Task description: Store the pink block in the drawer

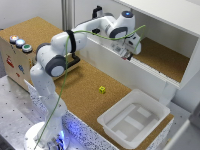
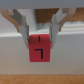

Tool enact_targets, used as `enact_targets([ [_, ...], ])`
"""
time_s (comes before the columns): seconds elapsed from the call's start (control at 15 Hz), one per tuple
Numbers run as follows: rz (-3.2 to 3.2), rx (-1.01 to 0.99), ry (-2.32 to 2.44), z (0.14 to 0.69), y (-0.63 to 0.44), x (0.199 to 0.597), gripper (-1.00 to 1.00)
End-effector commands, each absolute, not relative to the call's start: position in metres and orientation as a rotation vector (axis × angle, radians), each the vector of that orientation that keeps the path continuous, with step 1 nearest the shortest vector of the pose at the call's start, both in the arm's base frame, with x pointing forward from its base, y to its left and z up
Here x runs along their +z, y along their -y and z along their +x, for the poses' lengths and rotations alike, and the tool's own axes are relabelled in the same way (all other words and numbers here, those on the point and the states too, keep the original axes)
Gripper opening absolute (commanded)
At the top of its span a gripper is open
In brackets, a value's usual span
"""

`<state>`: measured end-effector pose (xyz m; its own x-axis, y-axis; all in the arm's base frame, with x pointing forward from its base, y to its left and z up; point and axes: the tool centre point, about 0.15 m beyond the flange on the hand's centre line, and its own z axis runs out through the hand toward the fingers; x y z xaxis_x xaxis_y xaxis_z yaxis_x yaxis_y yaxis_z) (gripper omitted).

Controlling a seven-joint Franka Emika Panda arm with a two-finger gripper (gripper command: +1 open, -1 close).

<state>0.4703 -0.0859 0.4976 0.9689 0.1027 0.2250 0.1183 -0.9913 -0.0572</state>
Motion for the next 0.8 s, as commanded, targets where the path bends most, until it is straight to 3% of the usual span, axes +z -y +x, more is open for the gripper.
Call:
enact_targets([
  [0.0,-3.057,-0.500,0.448,0.404,-0.032,0.471,-1.00],
  [0.4,-2.875,-0.467,0.946,0.336,-0.162,0.466,-1.00],
  [0.73,-2.733,-0.426,1.200,0.314,-0.229,0.450,-1.00],
])
